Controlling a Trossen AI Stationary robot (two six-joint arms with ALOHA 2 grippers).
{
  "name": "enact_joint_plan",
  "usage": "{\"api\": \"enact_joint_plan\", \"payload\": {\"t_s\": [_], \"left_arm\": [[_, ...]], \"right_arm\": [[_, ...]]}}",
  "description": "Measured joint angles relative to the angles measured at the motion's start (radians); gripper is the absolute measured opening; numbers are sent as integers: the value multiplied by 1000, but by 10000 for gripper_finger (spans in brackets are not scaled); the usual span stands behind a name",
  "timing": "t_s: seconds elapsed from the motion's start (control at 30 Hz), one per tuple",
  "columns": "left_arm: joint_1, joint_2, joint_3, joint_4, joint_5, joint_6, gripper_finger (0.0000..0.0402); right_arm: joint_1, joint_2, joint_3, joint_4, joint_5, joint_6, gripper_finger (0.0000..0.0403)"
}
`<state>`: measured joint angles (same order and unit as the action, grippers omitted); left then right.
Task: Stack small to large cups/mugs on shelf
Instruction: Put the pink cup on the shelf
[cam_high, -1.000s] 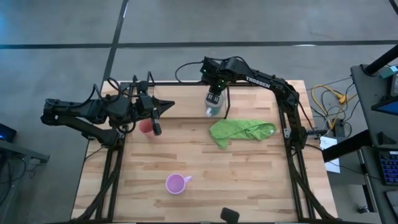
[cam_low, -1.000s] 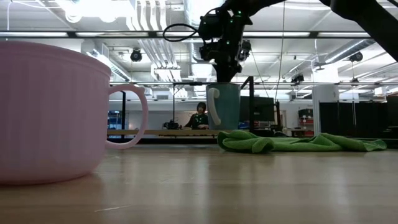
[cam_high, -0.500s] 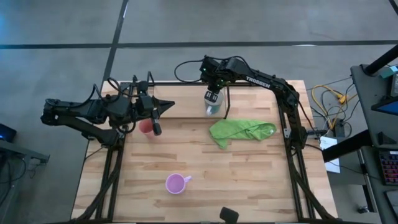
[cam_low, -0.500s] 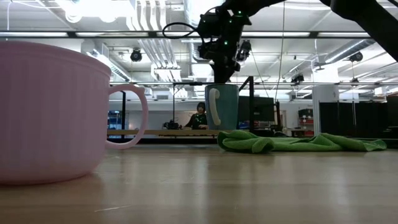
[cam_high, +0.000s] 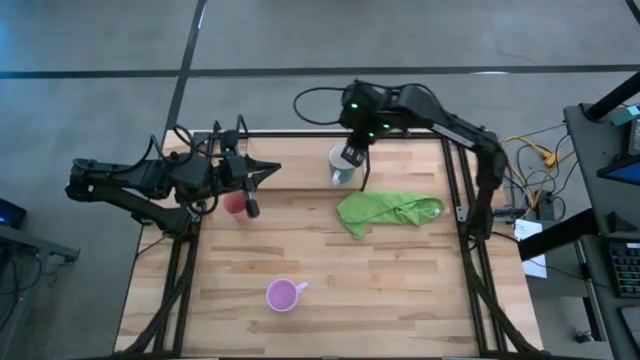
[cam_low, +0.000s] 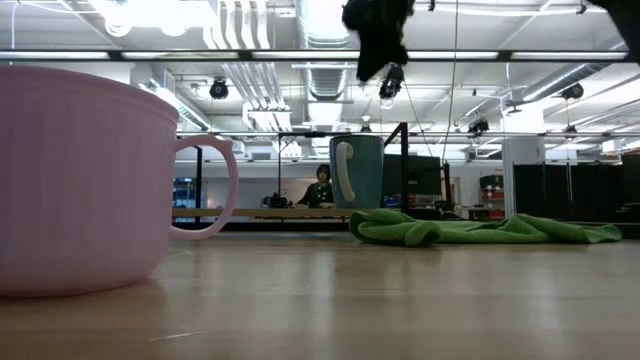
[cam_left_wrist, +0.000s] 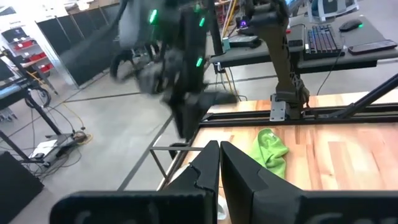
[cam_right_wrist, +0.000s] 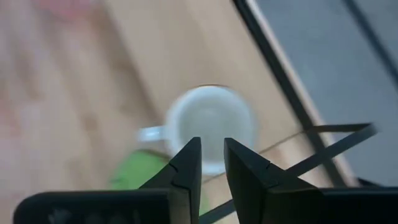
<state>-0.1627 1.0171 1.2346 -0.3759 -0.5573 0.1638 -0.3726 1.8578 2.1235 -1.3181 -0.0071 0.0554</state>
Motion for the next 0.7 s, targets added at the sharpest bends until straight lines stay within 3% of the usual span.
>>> {"api": "enact_joint_plan", "payload": {"t_s": [0.1,0.5,0.7], "left_arm": [[0,1,0,-3,8,-1,1],[0,4,0,-107,150,-154,3],[5,24,0,-161,118,-156,44]], "right_arm": [[47,-65,0,-16,-45,46,63],[360,-245,-5,-27,-46,231,63],[498,-245,-6,-27,-33,251,63]]}}
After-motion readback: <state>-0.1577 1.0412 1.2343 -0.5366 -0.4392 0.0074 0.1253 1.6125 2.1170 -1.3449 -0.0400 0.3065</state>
